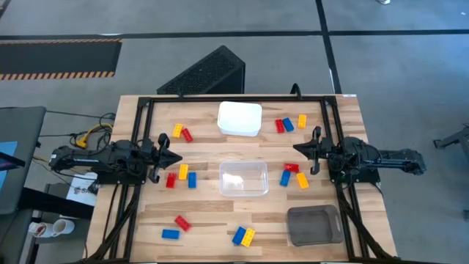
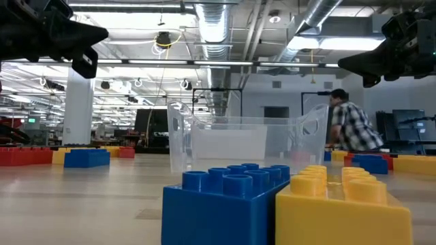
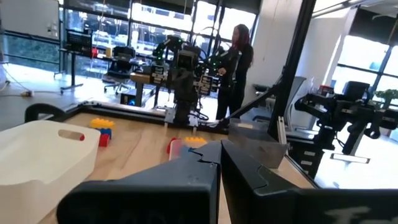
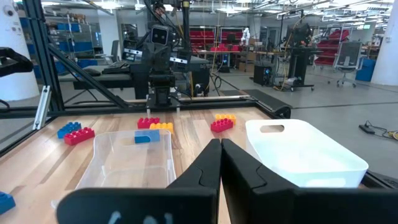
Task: Sort & place blocks by color
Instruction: Put the yellow game piece into the white bin
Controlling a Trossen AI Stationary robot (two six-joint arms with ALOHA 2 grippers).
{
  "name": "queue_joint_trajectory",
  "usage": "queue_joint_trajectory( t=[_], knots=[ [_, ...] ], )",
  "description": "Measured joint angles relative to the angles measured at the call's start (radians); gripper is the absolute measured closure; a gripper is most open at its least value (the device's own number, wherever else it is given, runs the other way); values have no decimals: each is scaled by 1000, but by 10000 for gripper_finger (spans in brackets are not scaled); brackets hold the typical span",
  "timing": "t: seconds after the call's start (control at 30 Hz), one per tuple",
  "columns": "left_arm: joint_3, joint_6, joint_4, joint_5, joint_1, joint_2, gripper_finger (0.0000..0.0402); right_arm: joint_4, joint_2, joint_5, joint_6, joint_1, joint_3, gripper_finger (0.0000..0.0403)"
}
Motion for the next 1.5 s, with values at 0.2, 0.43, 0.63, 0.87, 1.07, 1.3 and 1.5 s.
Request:
queue_joint_trajectory(
  t=[0.2,0.43,0.63,0.87,1.07,1.3,1.5],
  knots=[
    [1,0,-3,-13,0,0,401,0,0,0,0,0,0,370],
    [2,-1,0,-13,0,0,401,0,0,0,0,0,0,370],
    [67,-82,-113,-2,-18,61,401,0,0,0,0,0,0,370],
    [196,-77,-251,-212,-119,283,401,0,0,0,0,0,0,370],
    [252,-105,-268,-384,-139,491,401,0,0,0,0,0,0,370],
    [376,58,-268,-367,-75,701,365,0,0,0,0,0,0,370],
    [502,58,-341,-396,-9,879,269,0,0,0,0,0,0,370]
  ],
)
